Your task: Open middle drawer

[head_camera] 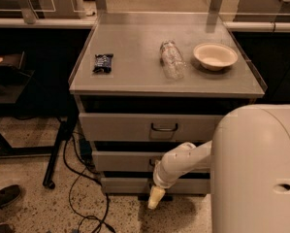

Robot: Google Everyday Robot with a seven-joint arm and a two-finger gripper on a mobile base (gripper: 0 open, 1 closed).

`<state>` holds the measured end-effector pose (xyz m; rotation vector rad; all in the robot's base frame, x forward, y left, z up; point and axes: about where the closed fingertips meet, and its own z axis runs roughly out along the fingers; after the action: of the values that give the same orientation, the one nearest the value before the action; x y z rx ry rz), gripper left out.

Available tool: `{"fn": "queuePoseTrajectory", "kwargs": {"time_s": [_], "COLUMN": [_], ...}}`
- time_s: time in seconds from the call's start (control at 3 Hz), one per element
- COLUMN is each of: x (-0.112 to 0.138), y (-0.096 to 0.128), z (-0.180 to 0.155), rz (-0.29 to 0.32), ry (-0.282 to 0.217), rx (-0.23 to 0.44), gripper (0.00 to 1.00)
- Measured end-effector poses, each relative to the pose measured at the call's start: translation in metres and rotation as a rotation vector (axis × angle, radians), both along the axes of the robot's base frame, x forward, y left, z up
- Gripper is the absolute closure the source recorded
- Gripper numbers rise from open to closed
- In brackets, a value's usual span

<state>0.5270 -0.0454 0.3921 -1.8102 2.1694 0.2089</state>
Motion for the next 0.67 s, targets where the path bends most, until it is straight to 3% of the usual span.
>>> {"fn": "queuePoseTrajectory", "kwargs": {"time_s": [0.67], "x": [-0.009], "y": [0.006], "z": [-0.020], "rz": [0.053], "ry": [0.039], "rx": [-0.035], "gripper": [0.00]}}
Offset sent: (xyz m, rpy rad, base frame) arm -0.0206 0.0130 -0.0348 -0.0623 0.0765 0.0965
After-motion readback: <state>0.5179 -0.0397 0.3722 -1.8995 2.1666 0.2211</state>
